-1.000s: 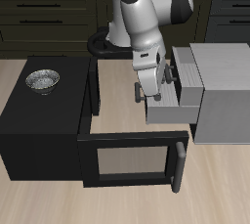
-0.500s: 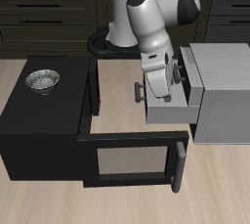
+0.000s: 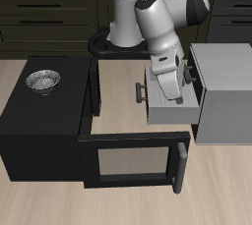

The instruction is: Close the top and middle drawer of the white cabinet

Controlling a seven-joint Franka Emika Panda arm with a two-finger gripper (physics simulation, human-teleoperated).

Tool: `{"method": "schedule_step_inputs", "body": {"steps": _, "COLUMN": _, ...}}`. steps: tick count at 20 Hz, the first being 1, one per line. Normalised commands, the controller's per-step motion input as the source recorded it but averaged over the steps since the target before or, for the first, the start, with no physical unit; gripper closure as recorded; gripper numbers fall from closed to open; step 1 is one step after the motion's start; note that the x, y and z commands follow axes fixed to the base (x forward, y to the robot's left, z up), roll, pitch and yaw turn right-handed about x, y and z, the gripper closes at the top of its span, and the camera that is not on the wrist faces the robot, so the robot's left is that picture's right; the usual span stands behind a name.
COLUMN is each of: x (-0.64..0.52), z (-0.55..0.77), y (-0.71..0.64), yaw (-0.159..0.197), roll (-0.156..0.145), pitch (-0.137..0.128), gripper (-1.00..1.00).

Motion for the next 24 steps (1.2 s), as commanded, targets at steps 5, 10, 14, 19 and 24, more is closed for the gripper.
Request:
{"method": "schedule_step_inputs", "body": {"steps": 5, "x": 0.00, "z": 0.03, "y": 0.22, "yaw": -0.003, "roll": 0.034, "pitch": -0.021, "gripper": -1.00}}
{"method": "schedule_step_inputs", "body": {"steps": 10, "x": 0.01, "z": 0.05, "y": 0.08, "yaw": 0.006, "roll": 0.013, "pitch": -0.014, "gripper": -1.00}}
{"method": "schedule_step_inputs", "body": {"steps": 14, "x": -0.03, "z": -0.04, "y": 0.01, "yaw": 0.007, "roll": 0.012, "pitch": 0.020, "gripper": -1.00}}
{"method": "schedule_step_inputs", "body": {"steps": 19, "x": -0.08, "z": 0.03, "y": -0.15, "yaw": 0.011, "roll": -0.013, "pitch": 0.020, "gripper": -1.00}}
{"method": "schedule_step_inputs", "body": {"steps": 24, "x": -0.14, "z": 0.09, "y": -0.19, "yaw": 0.013, "roll": -0.021, "pitch": 0.033, "gripper": -1.00}}
